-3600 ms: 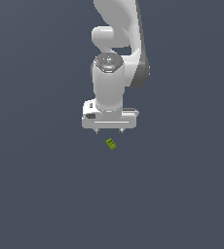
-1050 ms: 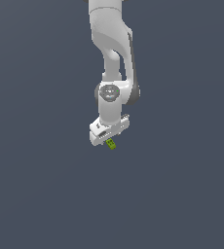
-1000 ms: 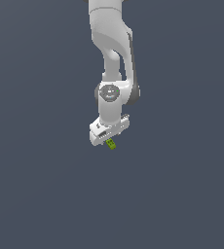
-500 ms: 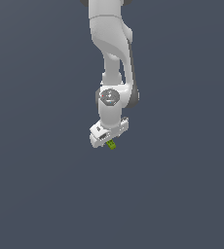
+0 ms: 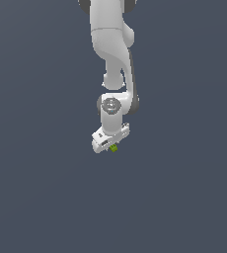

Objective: Pick up the object and move it to a goal position.

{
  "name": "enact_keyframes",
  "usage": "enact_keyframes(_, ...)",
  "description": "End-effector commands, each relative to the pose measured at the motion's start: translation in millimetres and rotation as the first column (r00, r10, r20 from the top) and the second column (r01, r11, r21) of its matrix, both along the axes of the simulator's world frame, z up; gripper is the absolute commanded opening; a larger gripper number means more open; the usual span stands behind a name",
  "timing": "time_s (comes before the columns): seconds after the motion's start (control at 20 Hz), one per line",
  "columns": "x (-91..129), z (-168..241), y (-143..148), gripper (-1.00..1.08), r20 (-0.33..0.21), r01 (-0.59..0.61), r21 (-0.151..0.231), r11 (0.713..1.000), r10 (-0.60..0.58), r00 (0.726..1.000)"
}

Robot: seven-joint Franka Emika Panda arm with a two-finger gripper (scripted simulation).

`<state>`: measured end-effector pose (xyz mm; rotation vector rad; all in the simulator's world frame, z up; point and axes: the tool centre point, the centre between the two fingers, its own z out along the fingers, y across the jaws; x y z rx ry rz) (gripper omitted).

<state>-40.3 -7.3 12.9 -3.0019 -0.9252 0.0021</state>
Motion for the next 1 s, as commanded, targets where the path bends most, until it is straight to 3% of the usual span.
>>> enact_keyframes(0.0,1,-1,0,-1.00,0.001,0.000,0.000,1.000,0.000,1.000)
enact_keyframes(0.6,0,2,-1,-1.00,0.001,0.000,0.000,1.000,0.000,1.000)
enact_keyframes(0.95,-5,24,-10,-1.00,0.001,0.000,-0.001,1.000,0.000,1.000)
